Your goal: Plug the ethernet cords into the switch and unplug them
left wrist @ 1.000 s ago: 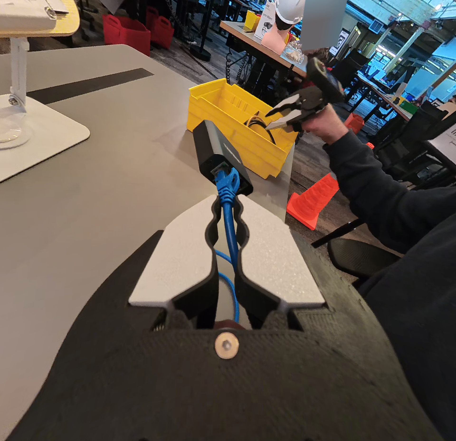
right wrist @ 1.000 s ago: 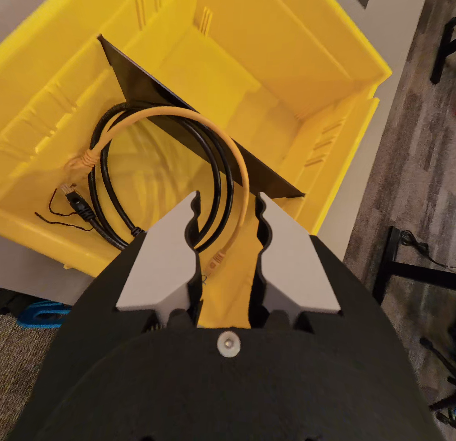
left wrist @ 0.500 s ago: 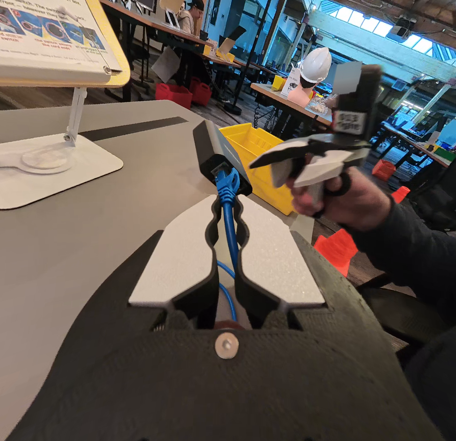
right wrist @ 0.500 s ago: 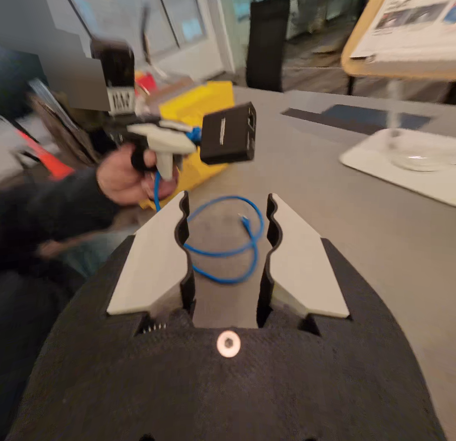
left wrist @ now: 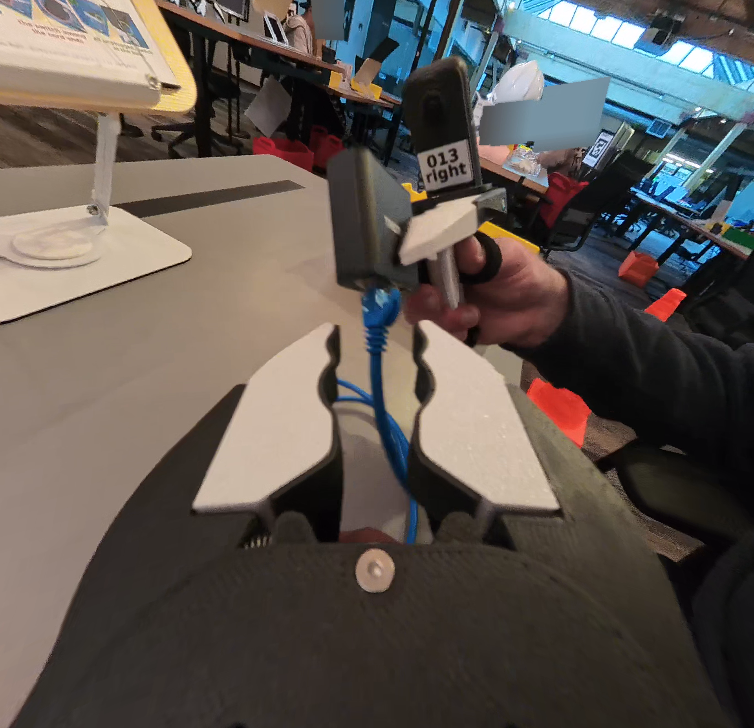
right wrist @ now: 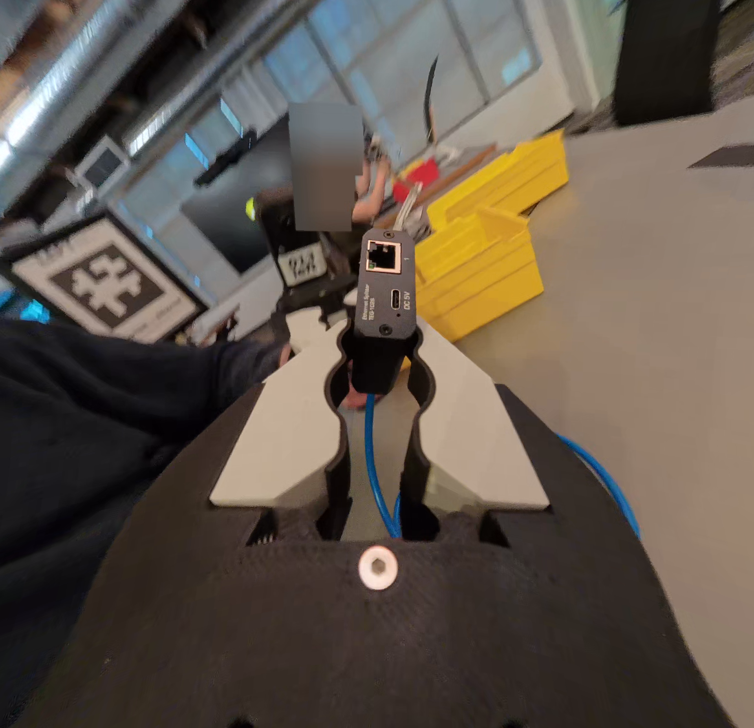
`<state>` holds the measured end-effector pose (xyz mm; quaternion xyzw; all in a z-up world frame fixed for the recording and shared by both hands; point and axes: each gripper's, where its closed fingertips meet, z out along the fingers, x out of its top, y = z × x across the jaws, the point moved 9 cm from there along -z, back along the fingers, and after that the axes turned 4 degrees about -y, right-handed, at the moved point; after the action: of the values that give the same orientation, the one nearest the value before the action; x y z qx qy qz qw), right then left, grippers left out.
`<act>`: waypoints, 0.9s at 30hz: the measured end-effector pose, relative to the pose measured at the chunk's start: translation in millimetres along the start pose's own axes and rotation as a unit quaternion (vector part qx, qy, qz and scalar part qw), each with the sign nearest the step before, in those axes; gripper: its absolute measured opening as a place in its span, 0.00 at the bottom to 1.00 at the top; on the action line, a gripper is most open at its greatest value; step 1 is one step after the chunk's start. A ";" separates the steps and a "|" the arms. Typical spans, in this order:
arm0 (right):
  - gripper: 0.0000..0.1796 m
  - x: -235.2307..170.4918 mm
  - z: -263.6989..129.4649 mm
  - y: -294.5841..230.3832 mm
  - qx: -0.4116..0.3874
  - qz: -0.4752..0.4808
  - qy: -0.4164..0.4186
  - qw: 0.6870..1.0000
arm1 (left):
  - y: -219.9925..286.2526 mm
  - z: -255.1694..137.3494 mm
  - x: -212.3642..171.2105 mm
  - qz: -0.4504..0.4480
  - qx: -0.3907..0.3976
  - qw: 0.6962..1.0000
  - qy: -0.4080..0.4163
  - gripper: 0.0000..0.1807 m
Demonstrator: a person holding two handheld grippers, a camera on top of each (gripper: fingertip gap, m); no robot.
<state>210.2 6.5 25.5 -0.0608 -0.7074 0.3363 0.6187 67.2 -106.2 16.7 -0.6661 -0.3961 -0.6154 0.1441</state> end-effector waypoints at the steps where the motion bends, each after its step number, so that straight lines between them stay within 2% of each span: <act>1: 0.13 1.4 0.5 0.7 0.006 -0.007 -0.042 0.999 | -2.6 -3.7 2.9 -0.001 0.010 1.000 -0.004 0.27; 2: 0.13 3.1 1.2 0.3 0.008 -0.022 -0.083 0.996 | -4.4 -7.6 7.3 0.002 0.015 1.000 -0.004 0.33; 3: 0.13 3.7 2.9 -1.2 0.013 -0.041 -0.133 0.990 | -4.8 -10.1 11.9 0.006 0.008 1.000 -0.010 0.34; 6: 0.13 5.7 13.0 -5.6 0.026 -0.075 -0.260 0.962 | -2.4 -7.0 21.4 0.012 -0.033 0.997 -0.074 0.32; 9: 0.13 12.0 24.1 -10.9 0.042 -0.093 -0.327 0.939 | 3.0 1.6 17.7 0.000 -0.092 0.985 -0.144 0.22; 14: 0.13 12.8 33.8 -13.4 0.048 -0.099 -0.408 0.906 | 3.2 2.9 5.7 -0.024 -0.098 0.985 -0.137 0.19; 17: 0.13 17.0 35.7 -10.4 0.037 -0.085 -0.395 0.914 | -1.1 -1.9 4.0 -0.056 -0.089 0.990 -0.098 0.18; 18: 0.14 18.5 34.6 -8.6 0.032 -0.079 -0.382 0.920 | -3.2 -5.1 4.0 -0.074 -0.096 0.989 -0.081 0.13; 23: 0.15 17.5 31.0 -2.5 0.017 -0.062 -0.313 0.948 | -8.3 -7.0 -2.2 -0.085 -0.081 0.991 -0.061 0.12; 25: 0.15 24.3 23.5 -2.4 0.005 -0.066 -0.257 0.964 | -8.8 -8.2 -1.8 -0.092 -0.073 0.992 -0.044 0.12; 27: 0.21 29.5 14.3 -4.3 -0.029 -0.092 -0.205 0.974 | -11.6 -10.4 -2.8 -0.112 -0.068 0.991 -0.026 0.13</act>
<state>191.8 12.3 52.4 0.0567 -0.8313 0.2622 0.4869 51.8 -106.8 12.7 -0.6419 -0.4289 -0.6353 0.0183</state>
